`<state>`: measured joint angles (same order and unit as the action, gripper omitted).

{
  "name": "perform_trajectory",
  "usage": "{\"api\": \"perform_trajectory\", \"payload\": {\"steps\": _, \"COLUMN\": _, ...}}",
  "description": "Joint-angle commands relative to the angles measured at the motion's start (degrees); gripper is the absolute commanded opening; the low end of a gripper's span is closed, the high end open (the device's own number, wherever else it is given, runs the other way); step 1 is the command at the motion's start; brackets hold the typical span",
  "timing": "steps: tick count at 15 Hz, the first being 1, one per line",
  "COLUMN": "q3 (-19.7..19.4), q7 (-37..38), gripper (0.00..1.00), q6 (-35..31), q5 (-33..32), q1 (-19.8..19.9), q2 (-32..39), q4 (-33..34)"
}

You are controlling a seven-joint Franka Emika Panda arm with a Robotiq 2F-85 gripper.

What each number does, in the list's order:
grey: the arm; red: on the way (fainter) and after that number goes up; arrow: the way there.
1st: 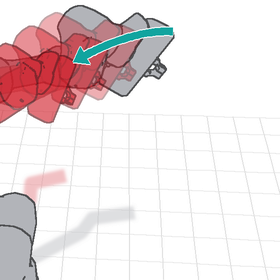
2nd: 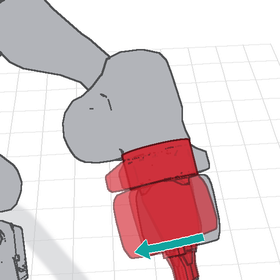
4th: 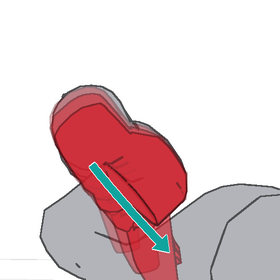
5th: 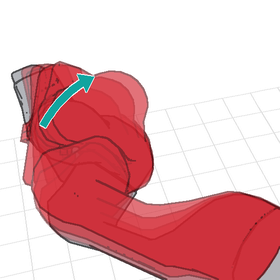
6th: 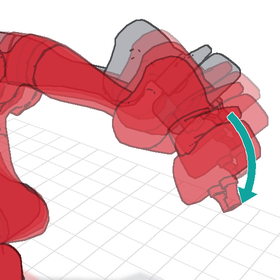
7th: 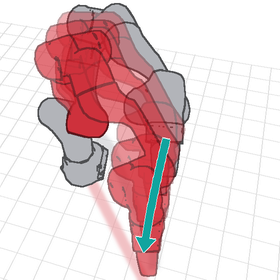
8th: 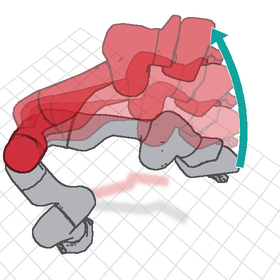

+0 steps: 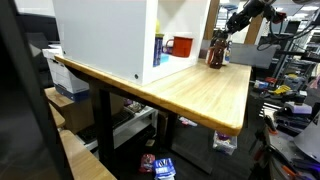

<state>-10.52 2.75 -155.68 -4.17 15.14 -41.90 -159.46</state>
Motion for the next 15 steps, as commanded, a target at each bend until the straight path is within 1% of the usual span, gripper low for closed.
{"api": "perform_trajectory", "payload": {"steps": 1, "q3": 0.44, "q7": -1.29, "gripper": 0.21, "q6": -2.52, "q5": 0.16, "q1": 0.67, "q2": 1.17, "q4": 0.09}}
{"api": "perform_trajectory", "payload": {"steps": 2, "q3": 0.43, "q7": -1.39, "gripper": 0.24, "q6": -2.46, "q5": 0.18, "q1": 0.58, "q2": 1.08, "q4": 0.10}}
{"api": "perform_trajectory", "payload": {"steps": 3, "q3": 0.57, "q7": -1.21, "gripper": 0.71, "q6": -2.23, "q5": 0.19, "q1": 0.69, "q2": 0.90, "q4": 0.10}}
{"api": "perform_trajectory", "payload": {"steps": 4, "q3": 0.74, "q7": -1.07, "gripper": 0.71, "q6": -1.98, "q5": 0.12, "q1": 0.81, "q2": 0.61, "q4": 0.09}}
{"api": "perform_trajectory", "payload": {"steps": 5, "q3": 0.83, "q7": -1.03, "gripper": 0.75, "q6": -1.83, "q5": 0.08, "q1": 0.87, "q2": 0.49, "q4": 0.12}}
{"api": "perform_trajectory", "payload": {"steps": 9, "q3": 1.34, "q7": -0.67, "gripper": 0.95, "q6": -0.35, "q5": 0.07, "q1": 1.05, "q2": -0.62, "q4": 0.39}}
{"api": "perform_trajectory", "payload": {"steps": 12, "q3": 1.56, "q7": -0.53, "gripper": 1.00, "q6": 0.38, "q5": 0.12, "q1": 1.10, "q2": -1.21, "q4": 0.45}}
{"api": "perform_trajectory", "payload": {"steps": 15, "q3": 1.83, "q7": -0.36, "gripper": 1.00, "q6": 1.38, "q5": 0.24, "q1": 1.10, "q2": -2.46, "q4": 0.50}}
